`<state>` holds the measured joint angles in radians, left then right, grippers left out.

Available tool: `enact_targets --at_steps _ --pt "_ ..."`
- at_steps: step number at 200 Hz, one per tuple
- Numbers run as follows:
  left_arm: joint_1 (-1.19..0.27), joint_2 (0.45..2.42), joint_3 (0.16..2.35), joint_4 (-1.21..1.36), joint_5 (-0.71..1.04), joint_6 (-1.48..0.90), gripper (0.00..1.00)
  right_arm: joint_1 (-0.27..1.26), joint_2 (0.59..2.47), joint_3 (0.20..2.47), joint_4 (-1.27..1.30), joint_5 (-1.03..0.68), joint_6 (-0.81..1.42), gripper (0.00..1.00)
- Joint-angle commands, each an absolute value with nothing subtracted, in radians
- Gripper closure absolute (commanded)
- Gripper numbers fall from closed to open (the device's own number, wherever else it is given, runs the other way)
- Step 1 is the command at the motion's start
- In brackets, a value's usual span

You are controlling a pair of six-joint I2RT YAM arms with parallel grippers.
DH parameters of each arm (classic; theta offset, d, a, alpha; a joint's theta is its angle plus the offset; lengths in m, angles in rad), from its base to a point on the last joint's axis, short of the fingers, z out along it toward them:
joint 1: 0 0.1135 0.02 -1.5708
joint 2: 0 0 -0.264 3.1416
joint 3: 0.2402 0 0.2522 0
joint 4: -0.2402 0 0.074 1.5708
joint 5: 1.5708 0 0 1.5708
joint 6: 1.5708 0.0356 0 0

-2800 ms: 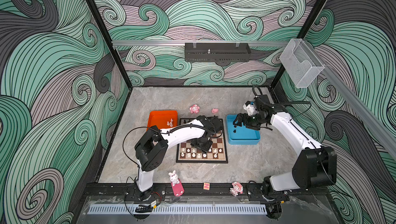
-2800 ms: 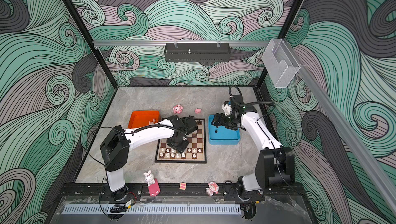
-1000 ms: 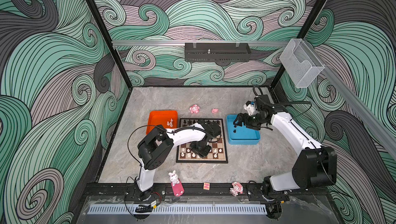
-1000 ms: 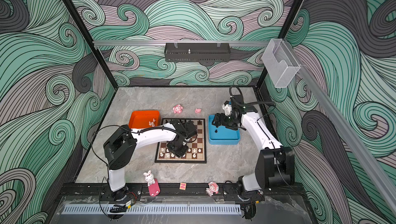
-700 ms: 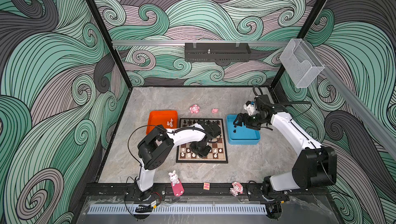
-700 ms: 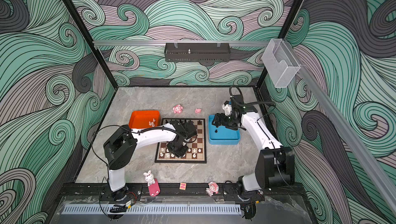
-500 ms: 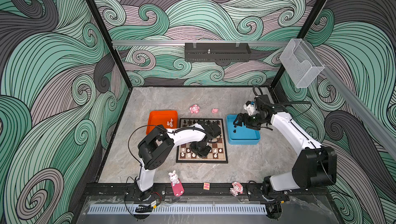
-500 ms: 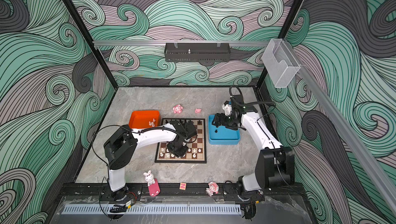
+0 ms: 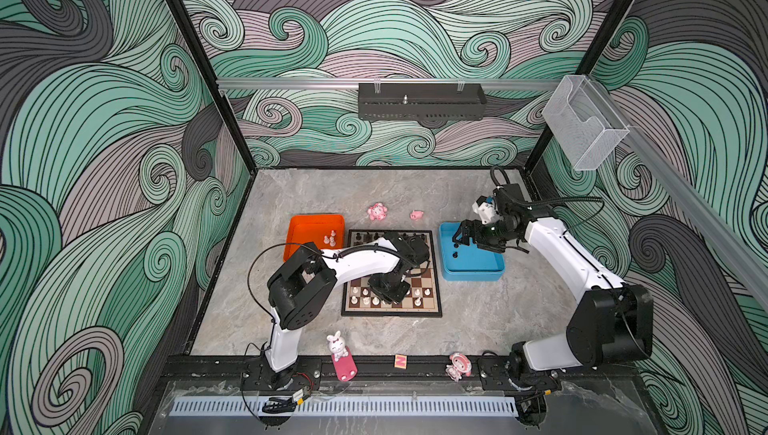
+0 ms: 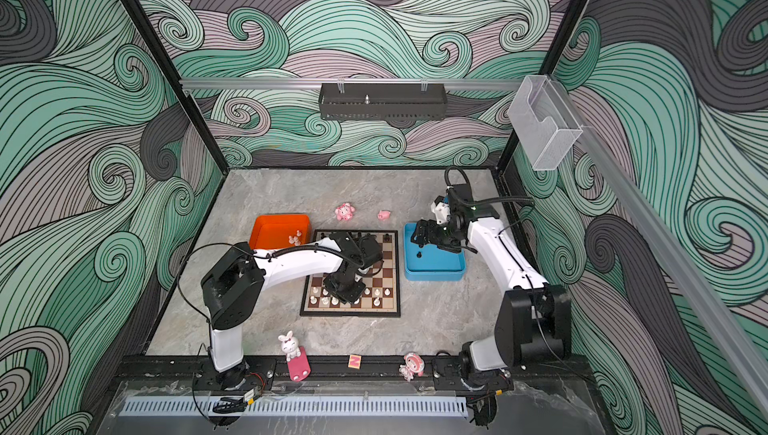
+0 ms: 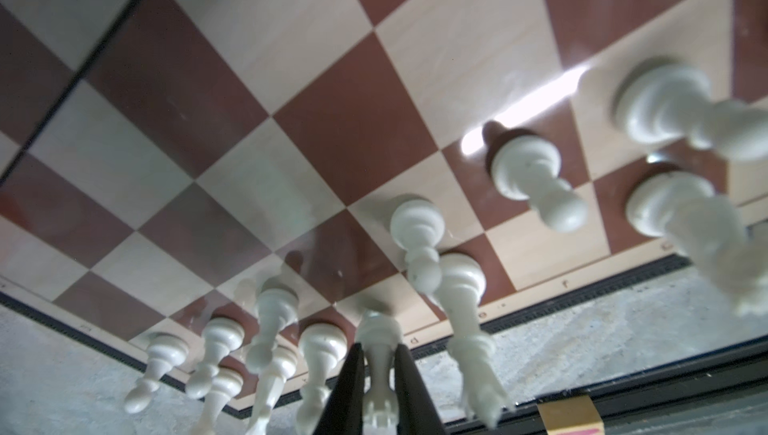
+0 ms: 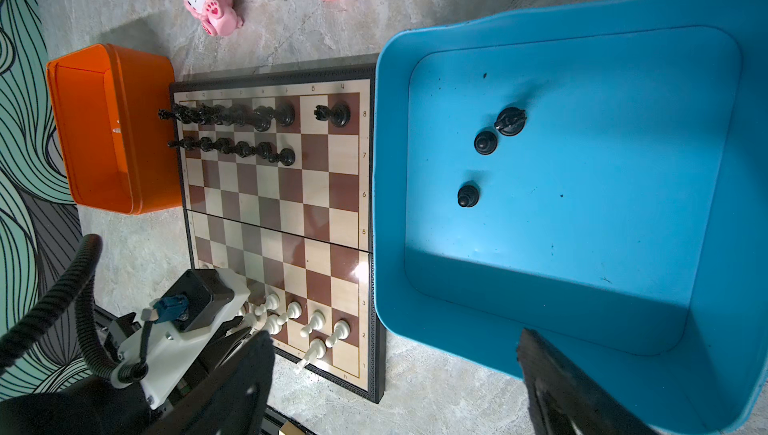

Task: Set up the chess pieces on the board
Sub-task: 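Move the held white piece toward the board's nearest corner square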

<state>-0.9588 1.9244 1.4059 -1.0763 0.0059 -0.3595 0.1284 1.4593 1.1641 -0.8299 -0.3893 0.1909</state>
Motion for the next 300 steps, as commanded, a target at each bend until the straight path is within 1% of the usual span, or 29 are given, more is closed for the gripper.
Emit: enact_targets --at_steps 1,45,67,129,204,300 --pt "-0.958 1.873 1.471 -1.158 -0.021 -0.348 0.83 0.119 1.455 1.167 -0.836 -0.388 0.183 0.08" --pt "-0.966 1.847 1.586 -1.255 -0.029 -0.332 0.84 0.117 1.444 1.164 -0.835 -0.387 0.184 0.08" --pt "-0.981 1.851 1.65 -1.295 -0.006 -0.315 0.83 0.114 1.437 1.163 -0.835 -0.386 0.184 0.08" --pt "-1.089 1.989 1.812 -1.299 0.031 -0.287 0.83 0.097 1.411 1.163 -0.836 -0.388 0.187 0.08" --pt "-1.108 2.099 1.827 -1.235 0.045 -0.279 0.83 0.071 1.384 1.148 -0.836 -0.399 0.187 0.08" --pt "-1.108 2.138 1.864 -1.212 0.059 -0.28 0.84 0.062 1.395 1.149 -0.835 -0.405 0.184 0.08"
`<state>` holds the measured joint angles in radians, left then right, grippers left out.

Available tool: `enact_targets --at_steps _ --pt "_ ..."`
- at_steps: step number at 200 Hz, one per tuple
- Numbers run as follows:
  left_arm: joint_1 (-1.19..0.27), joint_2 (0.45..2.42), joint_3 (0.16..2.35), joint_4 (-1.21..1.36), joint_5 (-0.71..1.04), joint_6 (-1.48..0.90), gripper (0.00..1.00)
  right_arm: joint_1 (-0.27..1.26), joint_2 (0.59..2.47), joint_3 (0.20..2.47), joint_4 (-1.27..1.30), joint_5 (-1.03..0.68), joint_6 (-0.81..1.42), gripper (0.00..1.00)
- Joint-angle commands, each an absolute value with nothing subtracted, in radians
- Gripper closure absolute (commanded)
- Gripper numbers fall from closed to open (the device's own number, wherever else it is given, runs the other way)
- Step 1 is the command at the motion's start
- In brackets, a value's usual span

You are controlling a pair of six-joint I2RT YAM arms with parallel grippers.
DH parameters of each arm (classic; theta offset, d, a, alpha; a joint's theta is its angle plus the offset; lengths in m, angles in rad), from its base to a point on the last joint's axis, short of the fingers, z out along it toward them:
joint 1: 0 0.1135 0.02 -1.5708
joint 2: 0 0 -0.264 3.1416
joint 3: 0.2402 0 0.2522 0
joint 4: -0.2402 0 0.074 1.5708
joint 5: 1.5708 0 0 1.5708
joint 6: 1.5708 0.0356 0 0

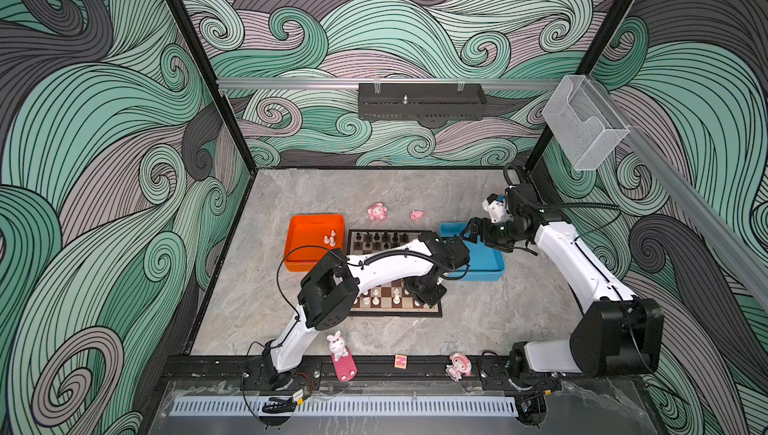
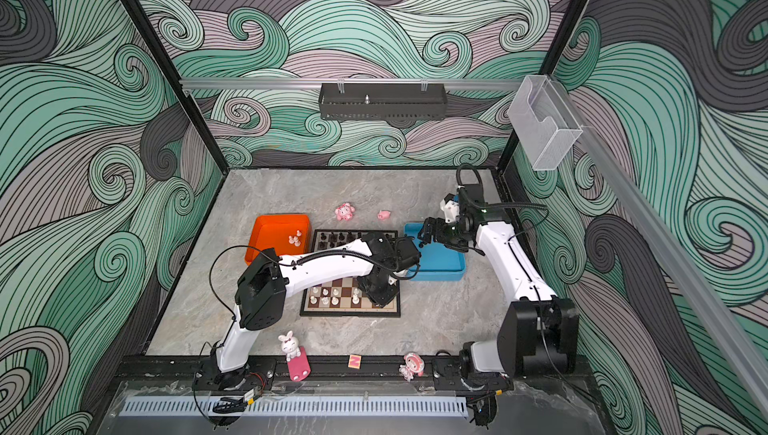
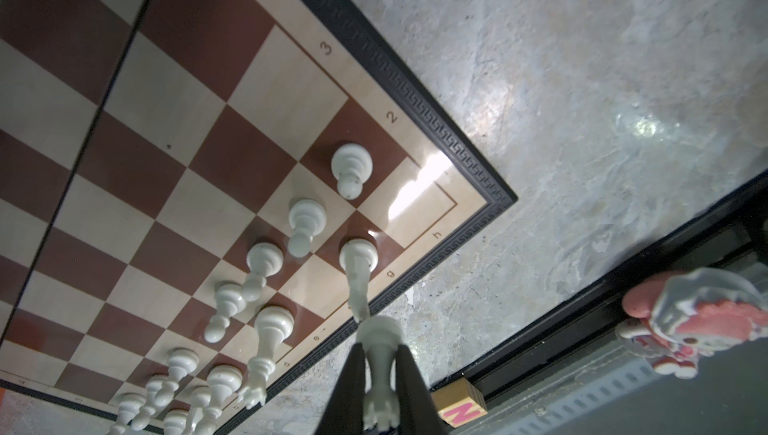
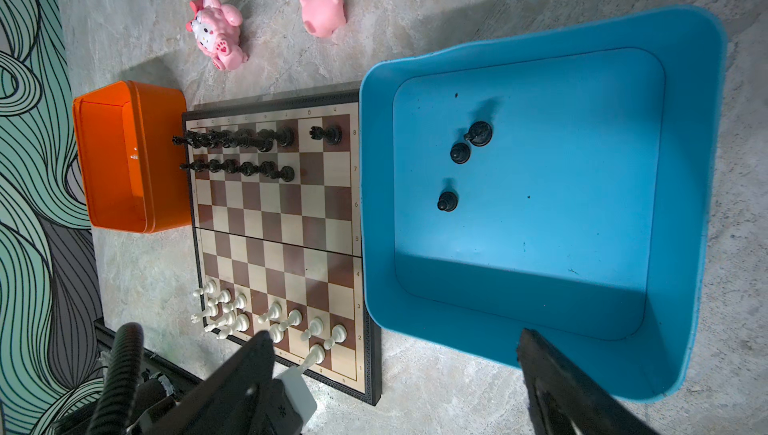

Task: Set up the chess pieces on the board
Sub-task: 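Move the held white piece toward the board's nearest corner square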

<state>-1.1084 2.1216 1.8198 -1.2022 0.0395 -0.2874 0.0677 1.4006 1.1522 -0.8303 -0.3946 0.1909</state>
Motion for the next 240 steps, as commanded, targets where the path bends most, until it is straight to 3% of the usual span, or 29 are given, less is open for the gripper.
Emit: enact_targets --at_steps 1,240 --pt "-1.108 2.138 1.866 -1.213 0.059 -0.281 0.84 0.063 1.395 1.149 -0.835 -0.405 0.184 0.08" --pt "-1.108 2.24 1.939 -1.164 0.123 -0.257 0.84 0.048 1.413 1.154 -0.834 -0.407 0.181 0.08"
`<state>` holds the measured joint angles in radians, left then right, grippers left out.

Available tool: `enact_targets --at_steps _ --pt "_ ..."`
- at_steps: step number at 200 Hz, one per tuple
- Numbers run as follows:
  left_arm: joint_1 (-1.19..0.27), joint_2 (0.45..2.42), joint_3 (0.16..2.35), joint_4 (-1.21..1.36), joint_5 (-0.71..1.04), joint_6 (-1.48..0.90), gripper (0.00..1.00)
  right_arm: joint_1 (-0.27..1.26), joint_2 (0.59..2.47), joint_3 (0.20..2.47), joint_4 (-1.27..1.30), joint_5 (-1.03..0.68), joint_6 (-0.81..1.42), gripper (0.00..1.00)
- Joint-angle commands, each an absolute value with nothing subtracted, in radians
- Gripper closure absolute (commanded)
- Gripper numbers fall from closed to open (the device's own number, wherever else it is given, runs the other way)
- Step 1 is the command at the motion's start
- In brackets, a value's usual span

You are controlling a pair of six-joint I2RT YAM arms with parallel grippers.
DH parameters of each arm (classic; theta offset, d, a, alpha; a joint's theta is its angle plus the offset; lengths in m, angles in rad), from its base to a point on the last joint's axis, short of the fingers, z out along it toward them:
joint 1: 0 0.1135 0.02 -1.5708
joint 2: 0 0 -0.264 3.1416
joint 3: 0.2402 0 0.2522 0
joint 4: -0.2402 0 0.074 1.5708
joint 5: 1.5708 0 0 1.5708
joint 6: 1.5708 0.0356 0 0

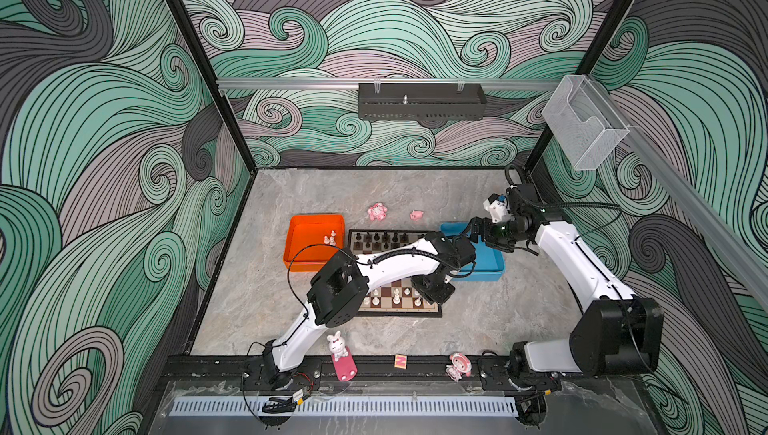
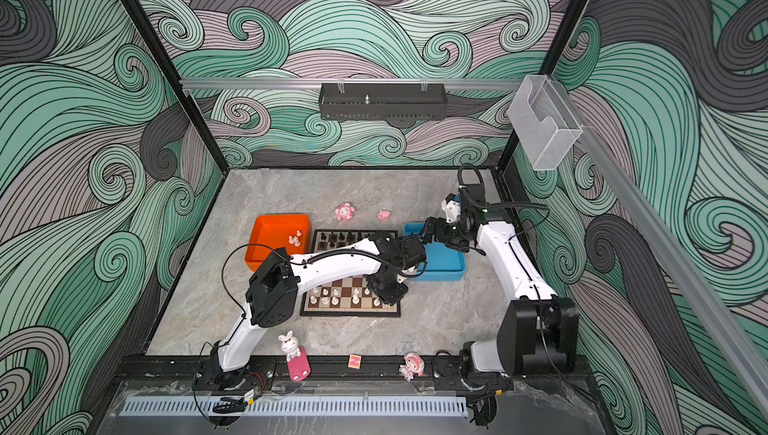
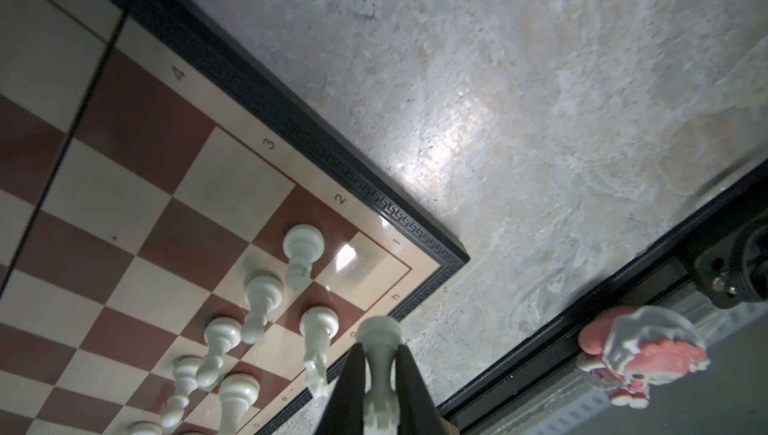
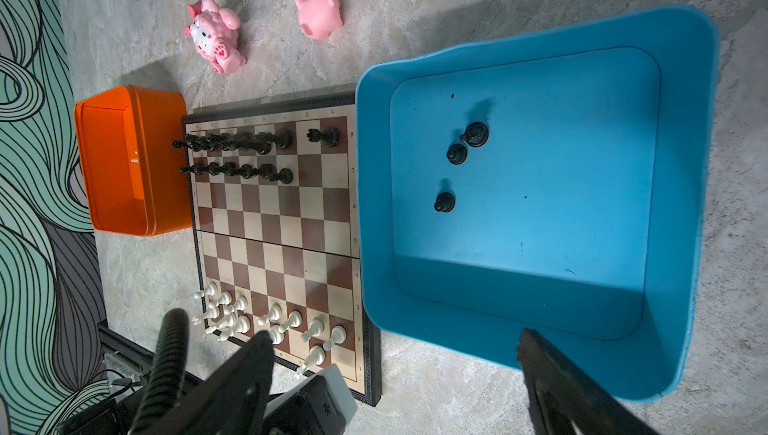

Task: Set up the chess pieces on the board
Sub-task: 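Move the held white piece toward the board's nearest corner square, then lower the held white piece onto the corner square with the left gripper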

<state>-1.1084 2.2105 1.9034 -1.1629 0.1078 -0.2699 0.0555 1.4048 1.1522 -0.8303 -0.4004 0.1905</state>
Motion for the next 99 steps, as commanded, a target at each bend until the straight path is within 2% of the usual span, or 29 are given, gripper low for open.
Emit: enact_targets --at_steps 1,99 --pt "-1.108 2.24 1.939 -1.163 0.123 -0.257 0.84 0.048 1.412 1.154 -0.834 -0.407 0.181 0.08" --pt "-1.108 2.264 1.948 -1.155 0.127 -0.253 0.84 0.044 1.422 1.154 -0.83 -0.415 0.181 0.08"
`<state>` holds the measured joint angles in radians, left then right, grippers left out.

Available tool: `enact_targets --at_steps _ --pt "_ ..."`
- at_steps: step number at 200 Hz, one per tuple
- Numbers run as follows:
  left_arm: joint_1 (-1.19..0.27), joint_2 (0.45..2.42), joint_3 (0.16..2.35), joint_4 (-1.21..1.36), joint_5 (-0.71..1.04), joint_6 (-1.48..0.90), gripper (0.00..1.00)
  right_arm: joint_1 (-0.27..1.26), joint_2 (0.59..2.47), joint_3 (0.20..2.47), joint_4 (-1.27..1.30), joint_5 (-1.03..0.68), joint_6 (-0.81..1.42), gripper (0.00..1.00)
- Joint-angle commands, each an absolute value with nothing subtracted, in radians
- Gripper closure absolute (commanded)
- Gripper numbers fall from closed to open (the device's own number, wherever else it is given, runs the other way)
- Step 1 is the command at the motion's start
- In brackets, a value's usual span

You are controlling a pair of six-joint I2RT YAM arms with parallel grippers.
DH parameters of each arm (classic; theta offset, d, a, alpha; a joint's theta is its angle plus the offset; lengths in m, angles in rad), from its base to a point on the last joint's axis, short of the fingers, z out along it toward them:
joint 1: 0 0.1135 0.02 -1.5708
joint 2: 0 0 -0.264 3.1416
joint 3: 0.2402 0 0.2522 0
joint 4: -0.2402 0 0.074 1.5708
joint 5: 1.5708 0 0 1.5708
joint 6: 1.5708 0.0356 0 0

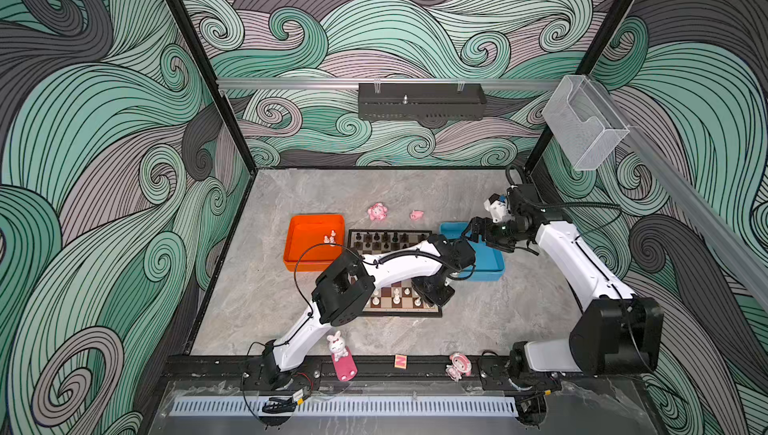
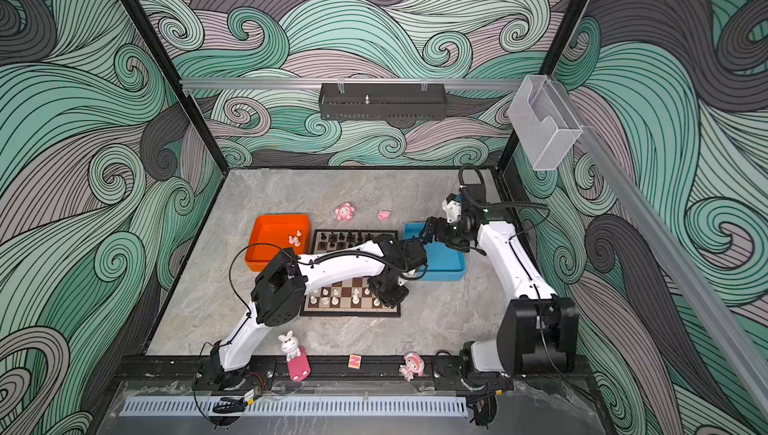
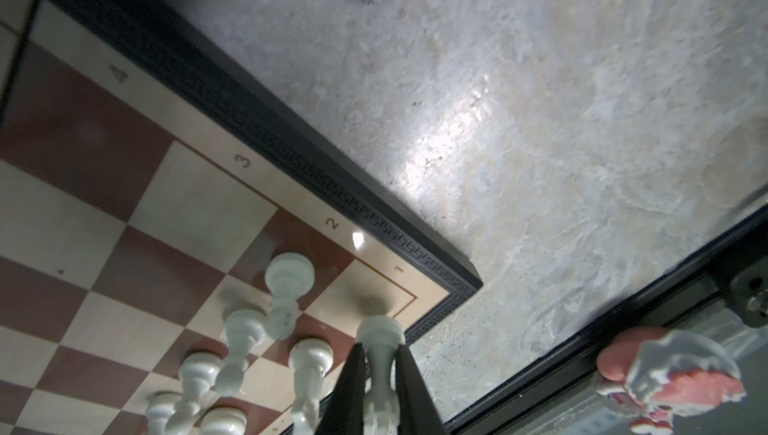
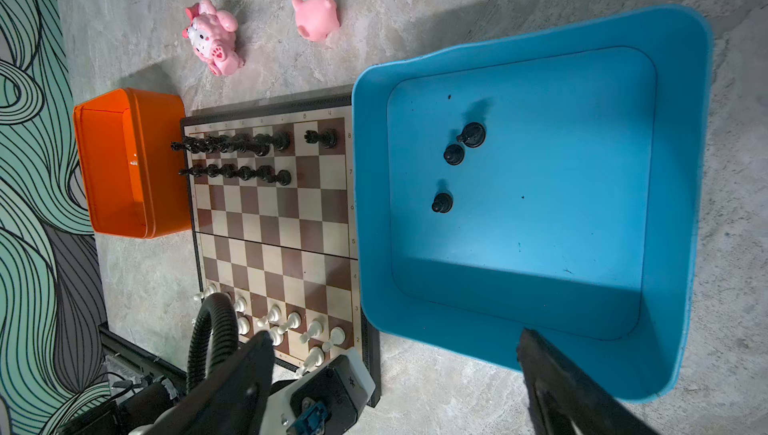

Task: Set up the chess pieces on the board
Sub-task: 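Lower the held white piece onto the corner square with the left gripper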

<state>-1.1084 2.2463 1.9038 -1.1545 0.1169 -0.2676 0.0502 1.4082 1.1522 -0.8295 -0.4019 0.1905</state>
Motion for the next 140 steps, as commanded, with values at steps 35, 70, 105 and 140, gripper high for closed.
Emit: enact_targets --at_steps 35,70,105,140 --pt "-1.108 2.271 1.948 -1.153 0.124 -0.25 0.84 0.042 1.421 1.154 -0.829 -0.417 0.181 0.08" --pt "-1.106 2.276 1.95 -1.154 0.113 -0.247 0.84 0.042 1.422 1.155 -0.829 -0.419 0.181 0.08" --pt "-1.106 2.284 1.949 -1.164 0.1 -0.247 0.83 0.041 1.426 1.155 -0.83 -0.42 0.181 0.08" --pt "-1.106 2.289 1.948 -1.166 0.089 -0.247 0.84 0.04 1.426 1.155 -0.829 -0.422 0.181 0.08"
